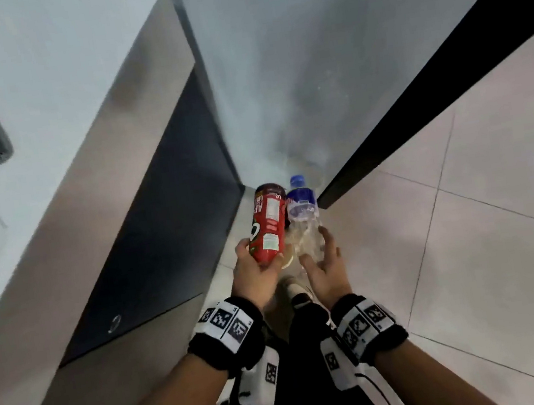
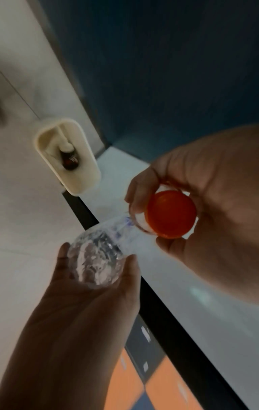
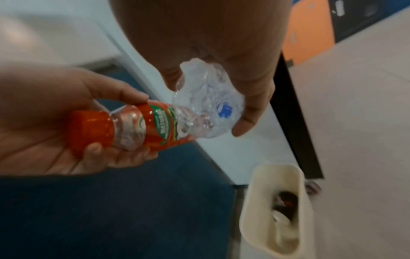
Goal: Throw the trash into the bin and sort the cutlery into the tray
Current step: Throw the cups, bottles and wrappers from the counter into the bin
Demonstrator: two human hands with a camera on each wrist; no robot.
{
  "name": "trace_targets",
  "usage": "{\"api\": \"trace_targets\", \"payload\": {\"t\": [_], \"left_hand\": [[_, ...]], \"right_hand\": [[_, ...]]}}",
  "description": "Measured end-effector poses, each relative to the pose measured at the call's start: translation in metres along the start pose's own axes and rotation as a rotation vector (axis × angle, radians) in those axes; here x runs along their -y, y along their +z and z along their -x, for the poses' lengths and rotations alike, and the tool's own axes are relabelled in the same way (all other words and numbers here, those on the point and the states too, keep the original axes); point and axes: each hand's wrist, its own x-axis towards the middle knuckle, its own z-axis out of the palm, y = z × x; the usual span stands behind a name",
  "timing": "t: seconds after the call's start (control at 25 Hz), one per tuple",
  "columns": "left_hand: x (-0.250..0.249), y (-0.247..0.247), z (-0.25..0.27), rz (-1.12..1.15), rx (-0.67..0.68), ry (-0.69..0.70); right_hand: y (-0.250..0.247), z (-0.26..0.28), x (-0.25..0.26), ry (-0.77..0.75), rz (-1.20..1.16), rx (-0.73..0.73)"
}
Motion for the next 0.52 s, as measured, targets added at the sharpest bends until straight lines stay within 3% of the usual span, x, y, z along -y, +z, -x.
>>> {"api": "trace_targets", "payload": {"t": [0.16,0.32,0.52], "left_hand": [[0.057,0.044,-0.101,-0.152,0.138,-0.265],[0.088,0.078,-0.191,-0.176,0.178,-0.371],[0.106,0.108,-0.273,-0.208,0.135,-0.316]], "right_hand": [[0.029,-0.075,-0.063,0.322,0.039,0.087],[0.062,-0.156,-0.108,0.37,0.069,0.112],[0.089,-0.234,-0.143,0.376,0.093,0.096]]}}
